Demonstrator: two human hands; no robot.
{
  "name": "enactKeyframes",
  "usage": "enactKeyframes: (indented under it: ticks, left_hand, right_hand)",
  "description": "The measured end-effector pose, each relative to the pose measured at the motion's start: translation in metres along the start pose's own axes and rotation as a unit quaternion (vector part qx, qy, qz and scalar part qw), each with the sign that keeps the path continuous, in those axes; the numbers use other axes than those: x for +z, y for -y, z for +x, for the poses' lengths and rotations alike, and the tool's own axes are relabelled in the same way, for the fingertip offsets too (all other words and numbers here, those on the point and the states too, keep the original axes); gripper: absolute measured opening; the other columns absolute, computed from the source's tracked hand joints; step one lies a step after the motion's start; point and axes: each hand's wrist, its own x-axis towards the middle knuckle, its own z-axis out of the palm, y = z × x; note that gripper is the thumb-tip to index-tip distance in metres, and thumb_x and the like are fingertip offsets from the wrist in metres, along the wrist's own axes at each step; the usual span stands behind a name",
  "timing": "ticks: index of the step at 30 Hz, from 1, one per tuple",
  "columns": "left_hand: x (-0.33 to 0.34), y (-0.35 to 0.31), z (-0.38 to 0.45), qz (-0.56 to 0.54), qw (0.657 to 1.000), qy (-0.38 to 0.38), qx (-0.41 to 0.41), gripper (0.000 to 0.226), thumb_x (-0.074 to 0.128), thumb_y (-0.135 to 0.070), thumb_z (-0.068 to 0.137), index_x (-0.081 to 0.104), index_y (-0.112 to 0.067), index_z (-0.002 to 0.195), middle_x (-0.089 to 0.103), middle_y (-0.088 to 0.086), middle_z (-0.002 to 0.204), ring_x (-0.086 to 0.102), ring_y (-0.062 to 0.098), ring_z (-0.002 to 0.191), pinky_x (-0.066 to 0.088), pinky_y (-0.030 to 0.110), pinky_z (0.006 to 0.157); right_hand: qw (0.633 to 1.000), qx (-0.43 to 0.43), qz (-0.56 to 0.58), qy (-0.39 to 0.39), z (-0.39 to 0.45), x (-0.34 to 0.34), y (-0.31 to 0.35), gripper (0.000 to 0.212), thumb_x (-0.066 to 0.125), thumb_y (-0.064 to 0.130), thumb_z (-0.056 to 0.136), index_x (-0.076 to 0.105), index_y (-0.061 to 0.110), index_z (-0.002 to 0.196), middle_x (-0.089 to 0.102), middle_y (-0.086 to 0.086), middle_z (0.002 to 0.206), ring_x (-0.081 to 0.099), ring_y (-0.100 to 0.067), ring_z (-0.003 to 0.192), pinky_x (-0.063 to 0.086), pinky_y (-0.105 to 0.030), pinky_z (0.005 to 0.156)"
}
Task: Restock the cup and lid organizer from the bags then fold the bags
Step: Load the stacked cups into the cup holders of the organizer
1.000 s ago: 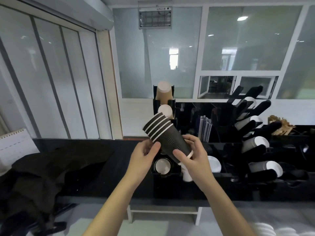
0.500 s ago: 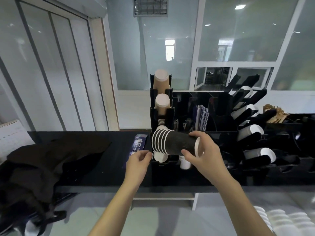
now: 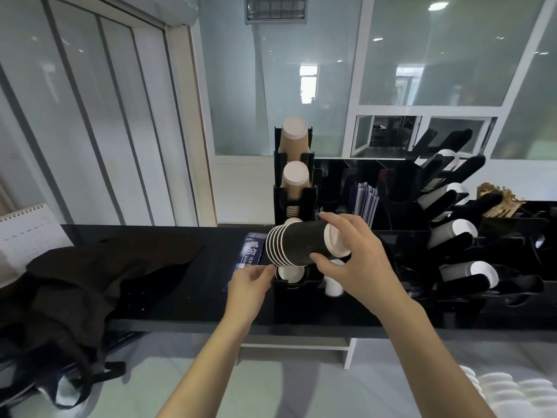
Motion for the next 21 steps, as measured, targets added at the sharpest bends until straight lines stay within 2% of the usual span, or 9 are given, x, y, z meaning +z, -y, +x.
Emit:
enactKeyframes:
  ticks: [5, 9, 11, 14, 19, 21]
  left_hand:
    - [0.000, 0.004, 0.002, -0.001, 1.000, 0.002, 0.001, 0.021, 0.066, -0.034, 0.098, 0.080, -0.020, 0.104, 0.078, -0.008, 0.089, 0.073, 0.008, 0.091, 0.060, 0.038, 0.093]
    - [0.000, 0.006, 0.003, -0.010, 1.000, 0.009, 0.001, 0.021, 0.067, -0.035, 0.097, 0.080, -0.020, 0.104, 0.079, -0.008, 0.091, 0.074, 0.009, 0.095, 0.058, 0.042, 0.097]
    - [0.000, 0.007, 0.004, -0.012, 1.000, 0.011, 0.004, 0.020, 0.067, -0.034, 0.098, 0.080, -0.020, 0.103, 0.079, -0.007, 0.091, 0.074, 0.012, 0.095, 0.058, 0.045, 0.098]
    - [0.000, 0.009, 0.006, -0.016, 1.000, 0.013, 0.003, 0.020, 0.066, -0.032, 0.098, 0.080, -0.018, 0.105, 0.079, -0.006, 0.092, 0.074, 0.013, 0.096, 0.057, 0.046, 0.098]
    - [0.000, 0.009, 0.007, 0.000, 1.000, 0.010, 0.012, 0.019, 0.066, -0.033, 0.098, 0.081, -0.023, 0.093, 0.078, -0.003, 0.083, 0.074, 0.023, 0.093, 0.058, 0.051, 0.094]
    - [-0.001, 0.010, 0.006, 0.004, 1.000, 0.012, 0.011, 0.019, 0.066, -0.034, 0.098, 0.081, -0.023, 0.094, 0.078, -0.003, 0.084, 0.074, 0.021, 0.093, 0.058, 0.049, 0.094]
  right_hand:
    - [1.000, 0.006, 0.000, -0.004, -0.003, -0.007, -0.002, 0.075, 0.086, 0.029, 0.080, 0.052, 0.028, 0.147, 0.054, 0.006, 0.136, 0.051, -0.012, 0.124, 0.047, -0.029, 0.102]
    - [0.999, 0.035, 0.009, 0.012, -0.007, -0.006, -0.008, 0.076, 0.088, 0.029, 0.079, 0.048, 0.031, 0.143, 0.052, 0.015, 0.130, 0.049, -0.007, 0.119, 0.047, -0.027, 0.101]
    - [0.998, 0.055, 0.023, 0.014, -0.008, 0.000, -0.010, 0.075, 0.089, 0.029, 0.078, 0.044, 0.032, 0.138, 0.052, 0.015, 0.127, 0.051, -0.008, 0.117, 0.048, -0.023, 0.097]
    - [0.998, 0.062, 0.014, 0.024, -0.004, 0.014, -0.017, 0.078, 0.089, 0.033, 0.078, 0.042, 0.030, 0.140, 0.053, 0.014, 0.127, 0.049, -0.006, 0.115, 0.039, -0.012, 0.092]
    - [0.998, 0.020, -0.019, 0.051, 0.004, 0.035, -0.028, 0.077, 0.085, 0.037, 0.081, 0.043, 0.032, 0.145, 0.052, 0.012, 0.139, 0.048, -0.007, 0.123, 0.045, -0.027, 0.103]
    - [0.998, 0.005, -0.022, 0.057, 0.006, 0.042, -0.031, 0.077, 0.084, 0.036, 0.082, 0.044, 0.030, 0.147, 0.050, 0.010, 0.143, 0.048, -0.011, 0.128, 0.045, -0.030, 0.106]
